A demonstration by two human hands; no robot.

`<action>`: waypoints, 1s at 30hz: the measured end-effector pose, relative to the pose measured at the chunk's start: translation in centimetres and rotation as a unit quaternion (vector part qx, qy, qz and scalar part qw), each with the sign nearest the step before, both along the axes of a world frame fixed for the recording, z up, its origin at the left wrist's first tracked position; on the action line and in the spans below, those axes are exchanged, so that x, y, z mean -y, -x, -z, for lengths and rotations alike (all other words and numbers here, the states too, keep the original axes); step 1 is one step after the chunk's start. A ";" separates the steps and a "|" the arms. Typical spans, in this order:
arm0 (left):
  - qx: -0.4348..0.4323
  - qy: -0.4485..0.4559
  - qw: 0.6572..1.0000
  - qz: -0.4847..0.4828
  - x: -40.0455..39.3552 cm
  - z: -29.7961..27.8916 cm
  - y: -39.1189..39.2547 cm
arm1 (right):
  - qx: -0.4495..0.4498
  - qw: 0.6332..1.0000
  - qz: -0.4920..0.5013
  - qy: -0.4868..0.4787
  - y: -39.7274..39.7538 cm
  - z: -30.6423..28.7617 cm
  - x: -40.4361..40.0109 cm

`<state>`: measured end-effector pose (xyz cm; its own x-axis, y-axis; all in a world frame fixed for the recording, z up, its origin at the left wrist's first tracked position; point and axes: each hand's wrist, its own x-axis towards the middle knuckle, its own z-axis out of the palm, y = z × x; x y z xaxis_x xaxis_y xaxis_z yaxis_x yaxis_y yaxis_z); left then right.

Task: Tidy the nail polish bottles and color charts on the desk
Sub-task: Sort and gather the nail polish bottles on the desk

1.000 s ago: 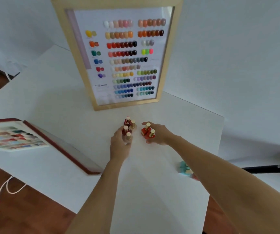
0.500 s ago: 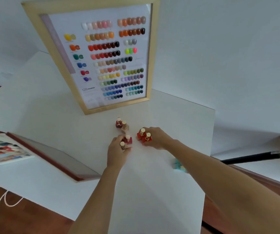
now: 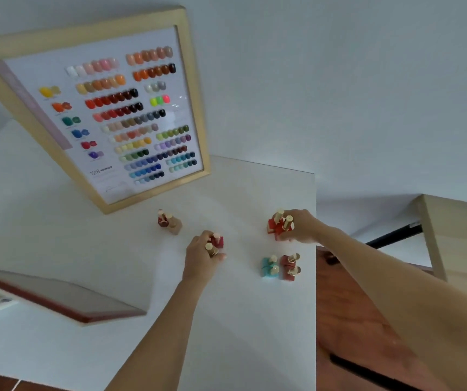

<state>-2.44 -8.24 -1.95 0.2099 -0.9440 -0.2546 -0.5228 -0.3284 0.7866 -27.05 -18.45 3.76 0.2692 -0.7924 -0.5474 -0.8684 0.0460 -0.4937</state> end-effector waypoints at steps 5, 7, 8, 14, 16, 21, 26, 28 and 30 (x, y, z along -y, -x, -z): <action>0.006 -0.019 0.998 0.066 2.4 0.0 3.4 | -0.019 1.000 0.006 -0.007 3.3 0.4 -1.5; 0.023 -0.031 0.994 0.099 3.2 0.0 4.7 | -0.015 1.000 0.008 -0.008 3.8 0.6 -1.9; 0.037 -0.033 0.992 0.112 3.6 0.1 5.2 | -0.010 1.000 0.011 -0.008 3.9 0.7 -2.0; 0.075 -0.056 0.980 0.176 4.9 0.4 7.4 | 0.006 1.000 -0.024 -0.008 3.8 0.9 -2.1; 0.079 -0.060 0.974 0.204 5.2 0.4 7.7 | 0.002 0.999 -0.042 -0.004 3.6 0.9 -2.0; 0.059 -0.060 0.969 0.232 5.5 0.2 8.4 | -0.024 0.997 -0.070 -0.008 3.3 1.0 -1.8; 0.050 -0.054 0.969 0.234 5.1 0.3 8.5 | -0.046 0.995 -0.086 -0.022 3.0 0.7 -1.9; 0.043 -0.053 0.970 0.233 4.9 0.3 8.4 | -0.057 0.993 -0.104 -0.019 2.8 0.4 -1.9; 0.043 -0.051 0.974 0.217 4.5 0.3 8.1 | -0.077 0.990 -0.118 -0.012 2.7 0.1 -1.7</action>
